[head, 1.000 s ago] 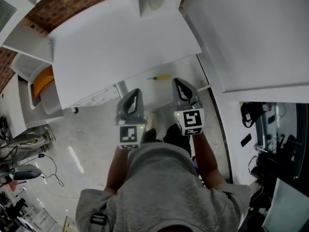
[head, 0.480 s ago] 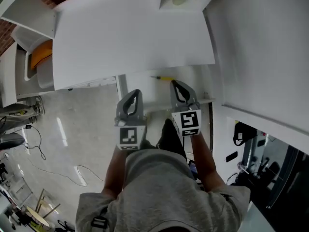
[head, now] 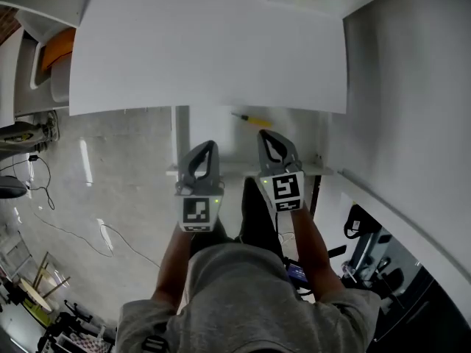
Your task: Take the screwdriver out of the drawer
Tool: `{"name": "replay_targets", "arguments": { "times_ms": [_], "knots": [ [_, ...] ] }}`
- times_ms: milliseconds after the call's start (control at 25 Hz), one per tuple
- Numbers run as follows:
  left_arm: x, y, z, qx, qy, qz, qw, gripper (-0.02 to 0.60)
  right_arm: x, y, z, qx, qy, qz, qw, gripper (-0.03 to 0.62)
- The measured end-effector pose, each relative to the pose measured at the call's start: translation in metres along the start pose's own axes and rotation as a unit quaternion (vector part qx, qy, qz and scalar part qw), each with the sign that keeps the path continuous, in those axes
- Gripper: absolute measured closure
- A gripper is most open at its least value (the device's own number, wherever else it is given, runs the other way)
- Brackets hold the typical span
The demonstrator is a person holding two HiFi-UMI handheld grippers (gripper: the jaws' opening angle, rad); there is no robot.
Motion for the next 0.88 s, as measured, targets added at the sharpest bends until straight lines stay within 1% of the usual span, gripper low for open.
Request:
{"name": "replay_targets", "arguments": {
  "times_ms": [160,280,440,640,720,880],
  "knots": [
    [-0.005,-0.027,-0.019,-0.018,0.01,0.014,0.9997,0.569,-0.002,-0.028,-0.026,-0.022,0.029,0.012,0.999,0.591],
    [-0.017,-0.047,-0.033,-0.033,0.018,0.02,0.9991,0.569,-0.005,-0.048,-0.046,-0.037,0.044,0.017,0.998,0.591],
    [-0.034,-0.064,-0.049,-0.038,0.024,0.02,0.9988,0.569,-0.007,-0.067,-0.068,-0.046,0.053,0.015,0.997,0.591],
    [-0.042,-0.078,-0.06,-0.05,0.032,0.027,0.9979,0.569,-0.01,-0.086,-0.082,-0.062,0.063,0.017,0.996,0.591],
    [-0.044,-0.083,-0.062,-0.052,0.036,0.033,0.9975,0.569,-0.01,-0.092,-0.087,-0.074,0.066,0.026,0.995,0.591],
    [-0.045,-0.089,-0.061,-0.057,0.042,0.046,0.9964,0.569,-0.009,-0.101,-0.097,-0.1,0.064,0.071,0.99,0.589]
  ]
}}
Point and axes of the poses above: the fingertips, and each gripper's own axes: z backward along the fingers, x to its right, y out of its top, the point moved 3 cm from there along z, backward along the fingers, and after that the axes turned 14 degrees about z, right-handed, at the moved point
